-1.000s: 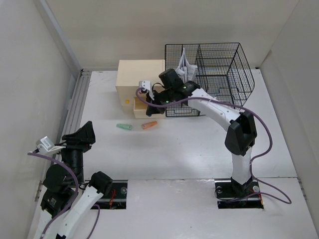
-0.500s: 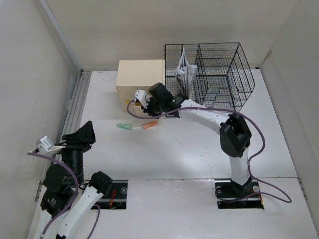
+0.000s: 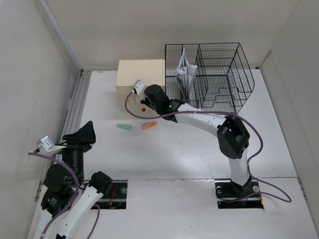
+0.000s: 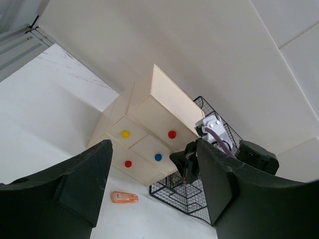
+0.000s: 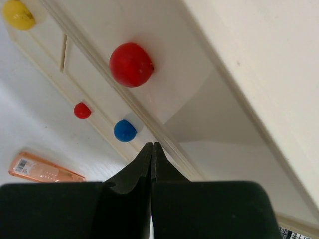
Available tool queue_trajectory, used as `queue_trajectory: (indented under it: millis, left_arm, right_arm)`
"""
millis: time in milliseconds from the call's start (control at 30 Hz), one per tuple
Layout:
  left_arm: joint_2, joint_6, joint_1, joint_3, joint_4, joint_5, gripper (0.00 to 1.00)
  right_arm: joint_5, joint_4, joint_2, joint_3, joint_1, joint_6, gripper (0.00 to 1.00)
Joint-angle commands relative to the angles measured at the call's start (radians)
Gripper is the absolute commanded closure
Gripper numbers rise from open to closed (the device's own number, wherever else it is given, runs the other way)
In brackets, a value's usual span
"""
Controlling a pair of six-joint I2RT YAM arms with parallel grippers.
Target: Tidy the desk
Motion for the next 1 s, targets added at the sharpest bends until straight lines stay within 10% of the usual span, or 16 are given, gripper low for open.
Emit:
queue_trajectory:
  millis: [0, 200, 300, 433, 500, 567, 667, 767, 867, 967]
  left_arm:
    - [-0.001, -0.018, -0.003, -0.016, 0.043, 0.021, 0.34]
    - [0.028, -0.15, -0.003, -0.122, 0.116, 0.119, 0.33]
    - [0.072, -0.225, -0.003, -0.186, 0.198, 0.199, 0.37]
    - [0.184, -0.32, -0.003, -0.338, 0.387, 0.27, 0.62]
    - [0.305, -0.351, -0.003, -0.371, 0.509, 0.305, 0.74]
    - [0.405, -0.363, -0.003, -0.392, 0.588, 0.331, 0.84]
    - [0.627, -0.372, 0.047, -0.392, 0.737, 0.426, 0.84]
    - [0.822, -0.372, 0.155, -0.383, 0.899, 0.58, 0.79]
    - [0.959, -0.372, 0.202, -0.349, 0.976, 0.644, 0.61]
    - [1.084, -0.36, 0.247, -0.314, 1.031, 0.701, 0.46]
  right_arm:
    - [0.101, 0.117, 0.0, -0.015, 0.002, -0.014, 1.0]
    - [-0.016, 0.103, -0.058, -0.053, 0.002, -0.025, 1.0]
    - [-0.425, -0.044, -0.173, -0.066, 0.002, -0.089, 1.0]
    - [-0.661, -0.138, -0.281, -0.035, 0.002, -0.137, 0.39]
    - [-0.594, -0.116, -0.333, -0.035, -0.007, -0.137, 0.35]
    - [-0.583, -0.116, -0.371, -0.025, -0.036, -0.102, 0.43]
    - [-0.624, -0.126, -0.405, -0.024, -0.114, 0.008, 1.0]
    - [-0.819, -0.095, -0.448, -0.058, -0.225, 0.075, 1.0]
    - [-1.012, -0.104, -0.448, -0.058, -0.315, 0.103, 0.48]
    - [-1.126, -0.115, -0.448, -0.058, -0.358, 0.116, 0.36]
